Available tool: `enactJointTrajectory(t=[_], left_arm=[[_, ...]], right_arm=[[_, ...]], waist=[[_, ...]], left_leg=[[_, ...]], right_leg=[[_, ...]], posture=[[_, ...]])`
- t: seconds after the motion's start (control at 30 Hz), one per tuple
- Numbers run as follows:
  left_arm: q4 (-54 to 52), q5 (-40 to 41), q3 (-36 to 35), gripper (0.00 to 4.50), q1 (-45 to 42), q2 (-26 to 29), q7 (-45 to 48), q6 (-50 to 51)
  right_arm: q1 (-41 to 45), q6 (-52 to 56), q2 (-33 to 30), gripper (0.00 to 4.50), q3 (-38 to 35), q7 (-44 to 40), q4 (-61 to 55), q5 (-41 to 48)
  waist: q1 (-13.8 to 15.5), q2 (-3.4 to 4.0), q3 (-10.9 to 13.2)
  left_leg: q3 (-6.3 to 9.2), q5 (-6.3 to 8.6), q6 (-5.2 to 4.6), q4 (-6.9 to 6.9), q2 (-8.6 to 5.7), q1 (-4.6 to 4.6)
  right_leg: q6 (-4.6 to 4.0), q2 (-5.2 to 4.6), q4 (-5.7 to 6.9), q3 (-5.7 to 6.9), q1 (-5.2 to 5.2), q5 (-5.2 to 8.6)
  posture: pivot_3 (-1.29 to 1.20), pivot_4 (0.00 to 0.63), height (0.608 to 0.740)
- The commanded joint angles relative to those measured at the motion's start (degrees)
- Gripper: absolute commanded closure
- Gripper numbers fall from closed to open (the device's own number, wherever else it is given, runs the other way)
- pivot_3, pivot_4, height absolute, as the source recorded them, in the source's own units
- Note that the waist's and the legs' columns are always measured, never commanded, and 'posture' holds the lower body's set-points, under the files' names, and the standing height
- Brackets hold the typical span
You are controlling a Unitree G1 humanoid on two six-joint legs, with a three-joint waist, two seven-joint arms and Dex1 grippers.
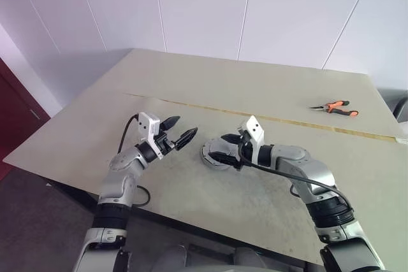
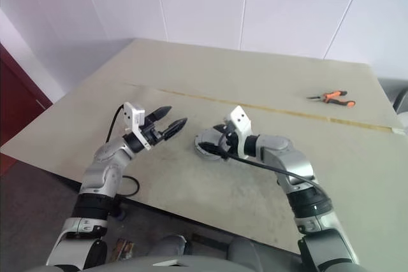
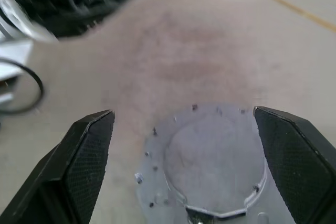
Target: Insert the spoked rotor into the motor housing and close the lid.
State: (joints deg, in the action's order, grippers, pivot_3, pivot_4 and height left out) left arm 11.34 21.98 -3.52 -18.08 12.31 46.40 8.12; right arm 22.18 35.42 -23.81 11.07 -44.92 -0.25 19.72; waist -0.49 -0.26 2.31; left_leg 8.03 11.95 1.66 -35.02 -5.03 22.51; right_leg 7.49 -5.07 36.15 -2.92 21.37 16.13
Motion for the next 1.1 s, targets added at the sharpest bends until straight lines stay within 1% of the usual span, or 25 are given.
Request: enactJointTrajectory(t=[0.03,0.2,0.37,0.63,0.7,0.8,0.87,1.1], left_arm=[[-3.36,0.27,0.10,0.00,-0.11,0.87,0.21,-1.04],[-3.44,0.33,0.03,0.00,0.01,1.51,-0.06,-1.24],[-3.46,0.28,0.19,0.00,-0.11,1.48,-0.23,-1.36],[-3.63,0.34,-0.17,0.00,-0.24,2.27,-0.23,-1.33],[-3.68,-0.29,-0.08,0.00,0.05,3.11,-0.14,-1.64],[-3.87,-0.98,0.17,0.00,0.56,4.41,-0.05,-2.02],[-4.47,-0.50,0.13,0.00,0.90,5.13,0.31,-1.86],[-5.62,-1.39,0.65,0.00,2.50,8.04,1.90,-2.51]], right_arm=[[1.37,-2.40,-0.37,0.03,1.07,-0.63,0.41,-2.22],[1.14,-7.00,-0.49,0.03,3.59,0.29,3.08,-7.64],[1.00,-8.01,0.27,0.03,3.45,0.24,3.84,-8.88],[0.86,-6.83,1.30,0.03,3.47,0.07,4.56,-8.83],[0.84,-6.90,1.49,0.39,3.39,0.10,4.62,-8.97],[0.95,-7.59,1.78,0.39,3.26,0.35,4.82,-9.43],[1.10,-7.98,2.50,0.03,2.75,0.64,4.86,-9.22],[1.38,-8.55,2.92,0.02,2.65,-0.51,4.93,-8.92]], waist=[[0.01,0.00,0.00],[-0.08,0.00,0.00],[-0.04,0.01,0.00],[-0.10,0.01,0.00],[-0.12,0.01,0.00],[-0.11,0.01,0.00],[-0.10,0.01,0.00],[-0.10,0.02,0.00]], left_leg=[[0.00,0.00,0.00,-0.01,0.00,0.00],[0.00,0.06,0.09,-0.01,0.00,-0.09],[0.00,0.01,0.01,-0.02,0.00,-0.08],[0.02,0.03,0.05,-0.02,0.00,-0.09],[0.02,0.02,0.04,-0.01,0.01,-0.10],[0.02,0.02,0.02,0.01,0.01,-0.10],[0.02,0.01,0.02,0.03,0.01,-0.10],[0.02,0.08,0.14,0.01,0.02,-0.10]], right_leg=[[0.00,0.00,0.00,0.00,0.01,0.00],[-0.02,0.01,0.00,0.01,-0.02,0.01],[-0.02,0.00,0.00,0.00,-0.01,0.00],[-0.02,0.01,0.01,0.01,-0.01,0.01],[-0.02,0.01,0.01,0.01,-0.01,0.01],[-0.02,0.01,0.01,0.01,0.00,0.01],[-0.02,0.01,0.00,0.01,0.01,0.01],[-0.05,0.01,0.00,0.01,0.00,0.02]], posture=[[0.00,0.000,0.740],[0.00,0.000,0.740],[0.00,0.000,0.740],[0.00,0.000,0.740],[0.00,0.000,0.740],[0.00,0.000,0.740],[0.00,0.000,0.740],[0.00,0.000,0.740]])
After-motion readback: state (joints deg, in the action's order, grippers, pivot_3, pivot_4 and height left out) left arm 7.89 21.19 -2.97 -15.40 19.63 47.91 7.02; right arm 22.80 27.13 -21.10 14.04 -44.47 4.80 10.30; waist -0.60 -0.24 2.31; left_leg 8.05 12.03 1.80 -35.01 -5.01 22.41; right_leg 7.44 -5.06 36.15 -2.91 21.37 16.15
